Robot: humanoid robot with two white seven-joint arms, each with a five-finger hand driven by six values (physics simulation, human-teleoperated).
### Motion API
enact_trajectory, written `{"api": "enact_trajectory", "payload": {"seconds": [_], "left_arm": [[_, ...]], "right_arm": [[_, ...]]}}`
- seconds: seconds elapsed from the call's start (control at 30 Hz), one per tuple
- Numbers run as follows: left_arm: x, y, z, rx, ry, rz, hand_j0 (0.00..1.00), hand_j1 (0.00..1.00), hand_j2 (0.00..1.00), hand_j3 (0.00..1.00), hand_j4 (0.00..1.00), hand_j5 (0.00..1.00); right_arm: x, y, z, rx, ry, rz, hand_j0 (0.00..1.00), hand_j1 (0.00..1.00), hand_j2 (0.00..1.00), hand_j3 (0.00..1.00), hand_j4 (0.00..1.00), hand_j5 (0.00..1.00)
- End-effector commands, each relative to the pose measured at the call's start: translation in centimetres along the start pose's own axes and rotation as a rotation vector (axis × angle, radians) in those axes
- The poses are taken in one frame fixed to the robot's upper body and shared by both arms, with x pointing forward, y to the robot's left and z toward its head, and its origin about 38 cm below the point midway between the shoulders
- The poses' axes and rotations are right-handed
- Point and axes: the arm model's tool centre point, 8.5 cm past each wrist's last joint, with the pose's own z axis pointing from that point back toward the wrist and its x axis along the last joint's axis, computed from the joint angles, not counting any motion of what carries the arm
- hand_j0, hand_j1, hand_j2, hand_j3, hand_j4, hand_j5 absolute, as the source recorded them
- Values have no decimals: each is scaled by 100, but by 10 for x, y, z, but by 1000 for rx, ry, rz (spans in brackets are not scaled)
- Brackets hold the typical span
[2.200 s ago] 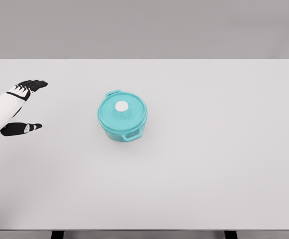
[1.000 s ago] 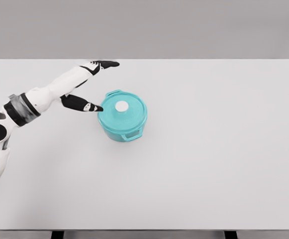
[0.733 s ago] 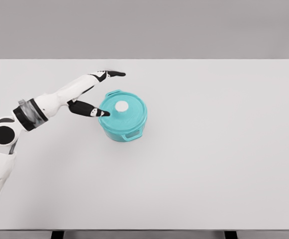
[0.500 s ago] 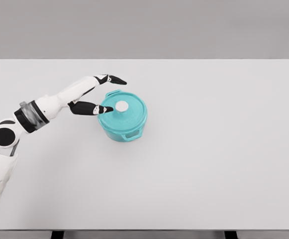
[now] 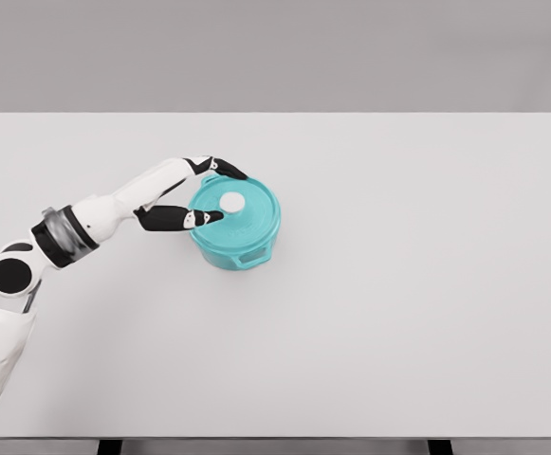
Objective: Open the lid of the pot with left arm
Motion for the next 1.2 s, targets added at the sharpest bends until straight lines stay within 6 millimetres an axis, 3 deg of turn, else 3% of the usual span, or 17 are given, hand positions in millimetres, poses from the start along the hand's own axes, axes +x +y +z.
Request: {"api": "enact_trajectory", "payload": {"seconds": [0.0,0.87,1.17], "left_arm": [[0,-2,-2,7,-7,14,70,70,70,70,70,70],[-26,-28,-12,-4,50,90,69,69,69,69,69,69],[-31,-27,-17,-1,60,96,69,69,69,69,69,69]], "right_arm": [[0,0,0,0,-1,-1,100,100,100,100,100,100],[0,0,0,0,1,0,100,100,100,100,100,100],[0,0,0,0,1,0,100,100,100,100,100,100]]}}
